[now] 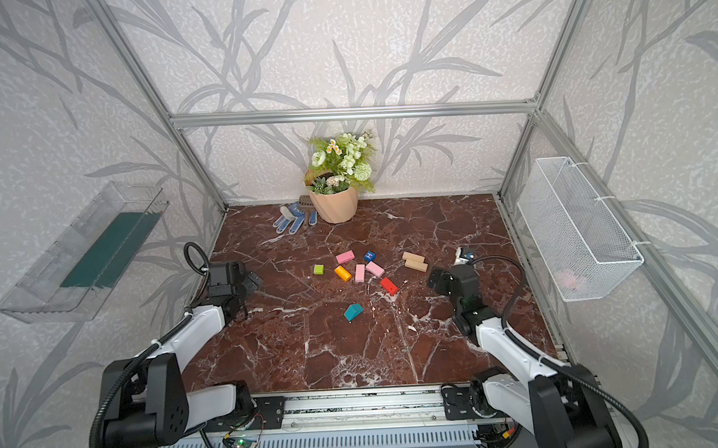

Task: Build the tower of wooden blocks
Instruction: 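Raise both arms and move the right gripper toward the beige wood bars, then lower the right gripper and grasp the nearer beige wood bar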

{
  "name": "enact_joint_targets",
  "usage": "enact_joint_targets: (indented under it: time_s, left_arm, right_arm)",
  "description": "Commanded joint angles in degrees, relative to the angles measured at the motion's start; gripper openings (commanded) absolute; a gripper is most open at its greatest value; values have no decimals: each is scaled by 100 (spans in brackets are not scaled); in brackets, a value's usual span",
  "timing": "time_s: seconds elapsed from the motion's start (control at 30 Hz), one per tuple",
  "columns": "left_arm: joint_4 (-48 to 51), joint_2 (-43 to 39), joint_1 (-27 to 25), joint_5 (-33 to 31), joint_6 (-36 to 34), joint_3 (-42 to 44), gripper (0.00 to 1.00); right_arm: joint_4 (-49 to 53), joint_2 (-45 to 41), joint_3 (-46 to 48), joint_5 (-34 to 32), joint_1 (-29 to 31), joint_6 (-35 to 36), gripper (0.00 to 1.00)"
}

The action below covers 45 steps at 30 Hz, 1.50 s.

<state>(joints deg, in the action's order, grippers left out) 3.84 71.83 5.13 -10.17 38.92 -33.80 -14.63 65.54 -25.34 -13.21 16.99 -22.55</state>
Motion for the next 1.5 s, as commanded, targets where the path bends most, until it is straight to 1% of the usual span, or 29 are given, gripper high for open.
enact_joint_targets:
  time_s: [0.0, 0.07, 0.17, 0.27, 0.4, 0.5, 0.57, 0.63, 0.67, 0.73, 0.8, 0.87, 0.93, 1.07, 1.1, 1.17, 1.27, 1.33, 1.37, 1.47]
  left_arm:
    - [-105, -329, 24, -11, -334, 23, 99]
    - [-273, -501, 36, -248, -164, 278, 99]
    - [-26, -768, 76, -228, -146, 339, 99]
    - [-524, -1198, 76, 65, -336, 728, 99]
    - [-795, -1854, 77, 68, -301, 1194, 99]
    - [-1175, -2131, 79, 305, -389, 1460, 99]
    - [-1218, -2182, 68, 353, -393, 1502, 99]
    - [-1219, -2170, 68, 350, -383, 1504, 99]
    - [-1203, -2141, 68, 326, -365, 1491, 99]
    - [-1176, -2075, 68, 302, -348, 1445, 99]
    - [-1148, -1998, 68, 297, -349, 1400, 99]
    - [-1142, -1943, 68, 320, -350, 1372, 99]
    - [-1139, -1919, 68, 345, -349, 1361, 99]
    - [-1158, -1947, 68, 341, -340, 1392, 99]
    - [-1162, -1954, 68, 339, -341, 1393, 99]
    - [-1164, -1971, 63, 341, -339, 1403, 99]
    - [-1190, -1999, 59, 351, -336, 1424, 99]
    - [-1205, -2022, 58, 356, -341, 1436, 99]
    - [-1213, -2024, 52, 346, -333, 1442, 99]
    - [-1210, -2015, 50, 332, -331, 1440, 99]
  right_arm:
    - [275, 648, -683, -477, 722, 843, 99]
    - [520, 1065, -1061, -593, 927, 1010, 99]
    - [857, 1460, -1459, -570, 964, 1065, 99]
    - [908, 1575, -1560, -660, 1116, 1187, 99]
    - [857, 1658, -1597, -923, 1376, 1349, 99]
    - [988, 1758, -1720, -949, 1392, 1337, 100]
    - [1023, 1778, -1740, -912, 1388, 1335, 98]
    - [1096, 1778, -1750, -885, 1388, 1269, 95]
    - [1169, 1763, -1754, -909, 1390, 1194, 95]
    - [1367, 1756, -1772, -1132, 1382, 839, 95]
    - [1919, 1798, -1947, -1297, 1344, 294, 96]
    - [2269, 1886, -2130, -1200, 1326, -67, 96]
    - [2426, 2001, -2311, -997, 1328, -245, 96]
    - [2929, 2307, -2735, -944, 1204, -839, 97]
    - [3078, 2408, -2841, -854, 1107, -1054, 97]
    - [3115, 2626, -2977, -408, 874, -1261, 97]
    - [3284, 3010, -3245, 234, 551, -1323, 97]
    - [3331, 3192, -3390, 316, 507, -1261, 97]
    - [3361, 3429, -3473, 338, 507, -1222, 96]
    - [3595, 3794, -3818, 330, 511, -1092, 94]
